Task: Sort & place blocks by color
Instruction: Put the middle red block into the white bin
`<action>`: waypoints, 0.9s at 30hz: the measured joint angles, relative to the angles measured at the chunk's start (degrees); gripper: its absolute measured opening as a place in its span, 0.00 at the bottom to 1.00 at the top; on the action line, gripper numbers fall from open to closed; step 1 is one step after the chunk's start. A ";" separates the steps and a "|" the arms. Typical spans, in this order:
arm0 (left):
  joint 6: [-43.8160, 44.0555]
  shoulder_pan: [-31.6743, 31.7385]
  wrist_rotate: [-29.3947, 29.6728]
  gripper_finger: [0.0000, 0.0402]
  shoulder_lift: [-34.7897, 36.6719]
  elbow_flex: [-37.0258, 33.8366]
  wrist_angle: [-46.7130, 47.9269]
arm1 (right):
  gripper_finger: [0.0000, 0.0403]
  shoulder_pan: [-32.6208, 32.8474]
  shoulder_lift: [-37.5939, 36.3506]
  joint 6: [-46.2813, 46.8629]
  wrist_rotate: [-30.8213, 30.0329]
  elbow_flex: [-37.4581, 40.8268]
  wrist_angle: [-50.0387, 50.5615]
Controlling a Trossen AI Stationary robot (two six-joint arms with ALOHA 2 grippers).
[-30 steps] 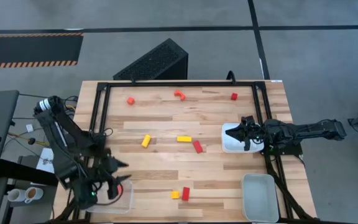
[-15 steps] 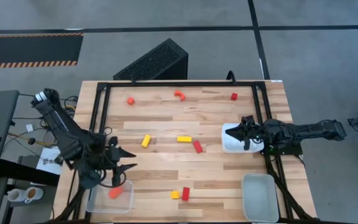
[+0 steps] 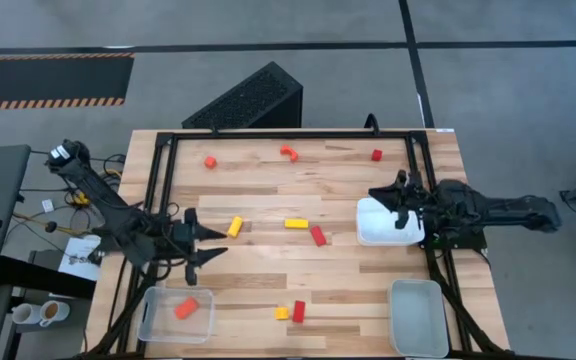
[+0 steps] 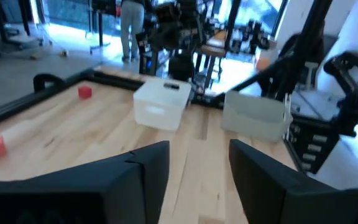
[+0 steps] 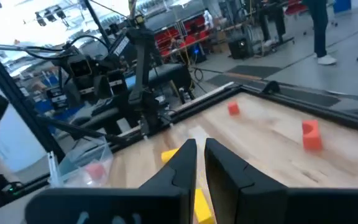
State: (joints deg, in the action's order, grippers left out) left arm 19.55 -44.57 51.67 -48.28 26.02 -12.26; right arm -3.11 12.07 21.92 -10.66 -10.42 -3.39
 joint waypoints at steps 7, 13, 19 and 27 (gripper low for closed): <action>-1.50 1.86 -0.23 0.54 -1.83 -0.50 -4.17 | 0.31 -1.05 10.84 -1.76 0.49 -6.17 1.25; -0.50 3.33 1.36 0.60 -3.03 -0.50 -3.97 | 0.51 -1.01 22.96 -3.13 1.56 -13.55 2.01; -1.00 4.61 2.89 0.61 -4.06 -0.50 -3.32 | 0.59 2.22 34.92 -4.06 3.35 -19.60 2.57; 3.50 4.93 2.85 0.61 -4.33 -0.50 1.00 | 0.57 9.65 45.11 -6.84 -11.19 -26.66 5.52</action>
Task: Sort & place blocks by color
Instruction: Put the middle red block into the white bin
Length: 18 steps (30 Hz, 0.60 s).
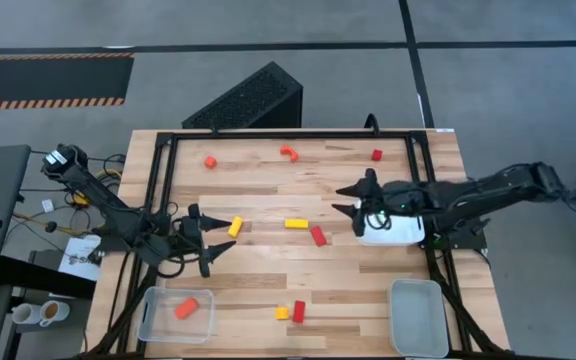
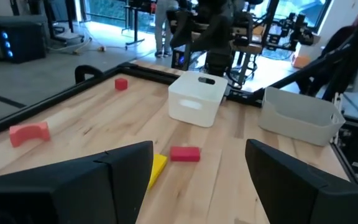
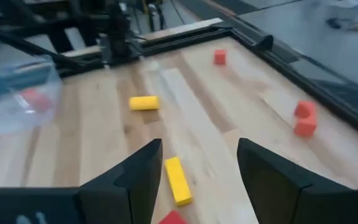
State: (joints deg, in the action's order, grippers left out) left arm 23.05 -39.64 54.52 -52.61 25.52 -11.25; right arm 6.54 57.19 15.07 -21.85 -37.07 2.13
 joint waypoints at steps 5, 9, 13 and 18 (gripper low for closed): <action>1.46 0.00 -0.09 0.61 -0.01 0.00 0.38 | 0.55 2.09 7.50 3.30 -0.84 -6.04 6.39; 2.56 0.00 -0.29 0.61 -0.01 0.00 0.36 | 0.55 3.09 14.14 7.27 -0.99 -10.12 11.83; 4.21 0.00 -3.18 0.61 -0.01 0.00 0.36 | 0.55 6.47 19.74 8.89 -4.02 -13.58 11.57; 5.85 0.00 -4.75 0.61 -0.01 0.00 0.36 | 0.55 7.48 25.54 12.53 -5.55 -16.23 12.97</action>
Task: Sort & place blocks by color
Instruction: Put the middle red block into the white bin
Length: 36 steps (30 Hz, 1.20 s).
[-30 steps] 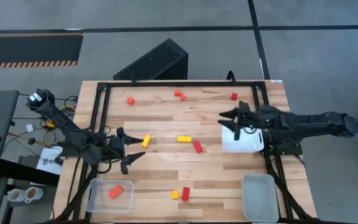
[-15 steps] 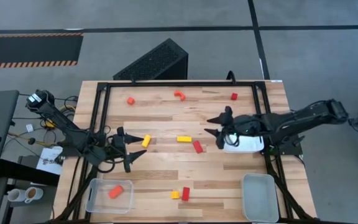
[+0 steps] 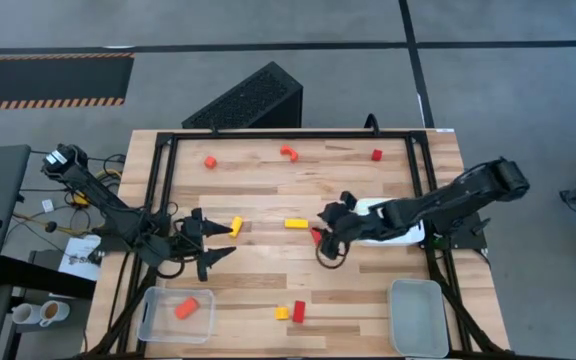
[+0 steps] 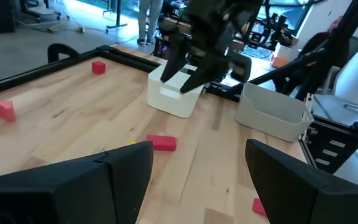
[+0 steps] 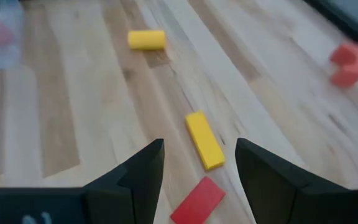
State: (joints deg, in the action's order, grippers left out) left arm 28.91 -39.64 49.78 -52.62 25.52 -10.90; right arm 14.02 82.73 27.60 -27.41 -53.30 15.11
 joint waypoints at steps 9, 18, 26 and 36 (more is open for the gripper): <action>0.82 0.00 0.00 0.61 0.00 0.00 -0.07 | 0.56 -2.62 8.04 9.33 2.06 -0.08 3.98; 0.81 0.00 0.02 0.61 0.00 0.00 0.05 | 0.68 -5.20 14.96 16.82 5.82 -0.10 4.64; 1.31 0.00 0.02 0.61 0.00 0.00 1.25 | 0.74 -6.34 18.76 19.29 7.99 -0.30 2.96; 1.16 0.00 0.04 0.61 0.00 0.02 1.62 | 0.74 -5.97 14.68 18.49 8.38 0.00 2.13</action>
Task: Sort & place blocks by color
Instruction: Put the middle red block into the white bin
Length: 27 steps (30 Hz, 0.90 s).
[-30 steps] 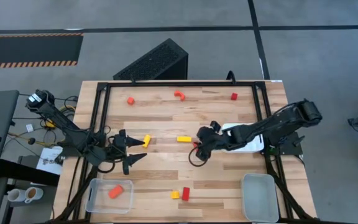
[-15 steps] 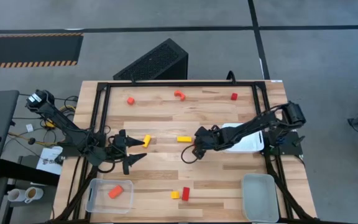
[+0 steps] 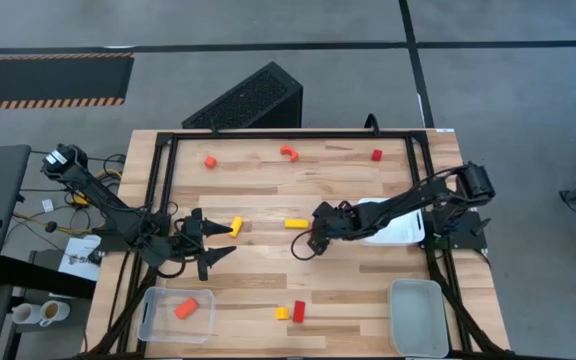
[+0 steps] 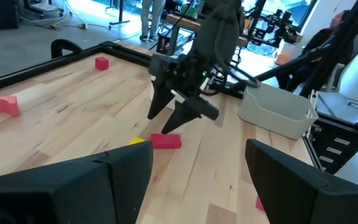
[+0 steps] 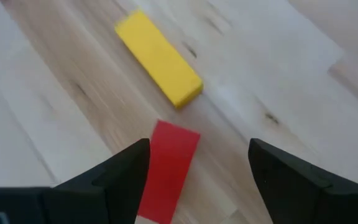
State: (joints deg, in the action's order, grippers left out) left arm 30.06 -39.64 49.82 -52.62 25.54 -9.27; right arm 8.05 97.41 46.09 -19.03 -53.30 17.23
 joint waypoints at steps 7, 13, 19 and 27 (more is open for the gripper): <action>0.72 0.00 0.05 0.61 0.00 -0.26 0.94 | 0.74 1.85 0.58 0.30 1.14 -0.08 -0.22; 0.74 -0.02 0.20 0.61 0.00 -0.28 0.89 | 0.74 3.47 2.18 1.93 1.11 -0.80 0.23; 1.09 0.00 0.42 0.61 -0.02 -0.31 0.80 | 0.74 3.63 6.93 2.06 1.13 -2.92 0.46; 2.23 0.00 0.23 0.61 -0.02 -0.33 1.02 | 0.71 3.67 13.94 2.06 0.46 -10.77 11.27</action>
State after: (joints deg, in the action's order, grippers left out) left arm 32.29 -39.64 50.06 -52.64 25.21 -8.25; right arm 11.73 111.34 48.15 -18.57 -64.07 28.50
